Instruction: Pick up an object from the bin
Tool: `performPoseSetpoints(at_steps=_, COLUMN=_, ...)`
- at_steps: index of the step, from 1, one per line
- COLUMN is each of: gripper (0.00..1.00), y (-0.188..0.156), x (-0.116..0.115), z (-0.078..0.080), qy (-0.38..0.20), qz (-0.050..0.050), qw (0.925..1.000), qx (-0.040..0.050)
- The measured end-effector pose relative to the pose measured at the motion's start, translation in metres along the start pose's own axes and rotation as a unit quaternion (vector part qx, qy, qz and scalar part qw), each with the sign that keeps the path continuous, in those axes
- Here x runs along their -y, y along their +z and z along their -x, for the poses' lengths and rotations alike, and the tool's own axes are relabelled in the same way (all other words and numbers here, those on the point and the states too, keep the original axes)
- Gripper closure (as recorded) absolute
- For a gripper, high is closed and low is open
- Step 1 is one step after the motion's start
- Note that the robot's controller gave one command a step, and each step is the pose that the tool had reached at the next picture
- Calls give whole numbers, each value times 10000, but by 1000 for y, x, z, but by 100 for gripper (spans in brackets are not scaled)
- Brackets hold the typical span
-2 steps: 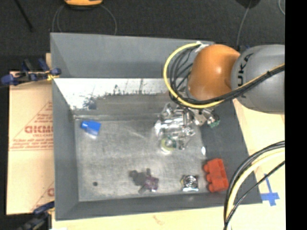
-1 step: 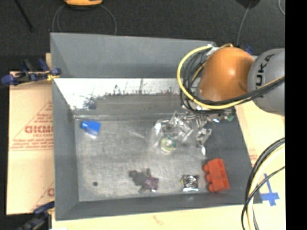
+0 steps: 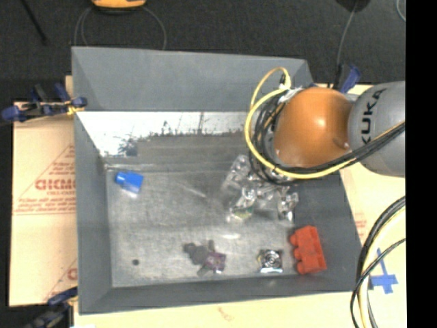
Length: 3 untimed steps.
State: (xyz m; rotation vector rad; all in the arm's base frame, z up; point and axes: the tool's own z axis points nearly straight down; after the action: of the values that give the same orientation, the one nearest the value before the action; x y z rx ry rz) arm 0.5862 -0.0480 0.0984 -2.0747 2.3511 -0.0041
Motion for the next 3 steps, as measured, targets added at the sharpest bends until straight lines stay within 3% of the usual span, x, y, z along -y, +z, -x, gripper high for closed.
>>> performPoseSetpoints(at_steps=1, gripper=0, y=9, x=12, z=14, qy=-1431, qz=-23, qw=9897, qx=0)
performPoseSetpoints(at_steps=2, gripper=100, y=10, x=11, z=14, qy=-1403, qz=-23, qw=9901, qx=15)
performPoseSetpoints(at_steps=3, gripper=100, y=12, x=45, z=26, qy=752, qz=-57, qw=9972, qx=12)
